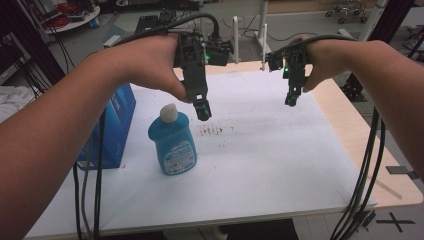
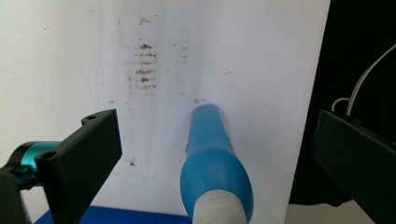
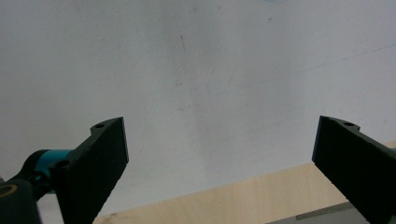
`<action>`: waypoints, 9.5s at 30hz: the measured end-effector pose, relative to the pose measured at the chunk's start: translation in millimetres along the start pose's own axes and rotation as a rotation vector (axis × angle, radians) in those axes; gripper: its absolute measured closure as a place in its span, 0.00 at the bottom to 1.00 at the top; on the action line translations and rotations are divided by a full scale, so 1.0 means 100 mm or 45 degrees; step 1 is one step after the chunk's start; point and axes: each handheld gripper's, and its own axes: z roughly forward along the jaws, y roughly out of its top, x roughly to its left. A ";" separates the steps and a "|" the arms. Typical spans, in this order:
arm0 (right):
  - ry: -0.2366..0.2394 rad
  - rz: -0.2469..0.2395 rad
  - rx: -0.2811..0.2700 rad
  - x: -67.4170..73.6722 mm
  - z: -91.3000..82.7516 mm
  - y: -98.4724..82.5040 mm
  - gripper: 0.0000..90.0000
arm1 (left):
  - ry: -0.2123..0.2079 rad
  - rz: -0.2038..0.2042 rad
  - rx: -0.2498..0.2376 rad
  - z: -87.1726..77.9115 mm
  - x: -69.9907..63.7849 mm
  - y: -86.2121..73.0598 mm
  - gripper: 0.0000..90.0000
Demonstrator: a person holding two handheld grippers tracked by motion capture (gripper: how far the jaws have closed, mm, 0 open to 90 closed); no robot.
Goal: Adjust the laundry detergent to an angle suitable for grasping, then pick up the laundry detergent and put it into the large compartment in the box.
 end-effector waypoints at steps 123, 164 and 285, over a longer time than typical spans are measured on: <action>-0.041 -0.035 -0.022 0.02 -0.07 0.22 0.03 | -0.013 -0.287 -0.044 0.60 -0.05 -0.76 0.02; -0.048 -0.037 -0.007 0.00 -0.03 0.22 0.03 | 0.025 -0.274 0.021 0.68 -0.03 -0.71 0.09; -0.046 -0.079 0.033 0.03 0.09 0.43 0.03 | 0.161 -1.105 0.015 -1.29 0.62 -2.34 0.43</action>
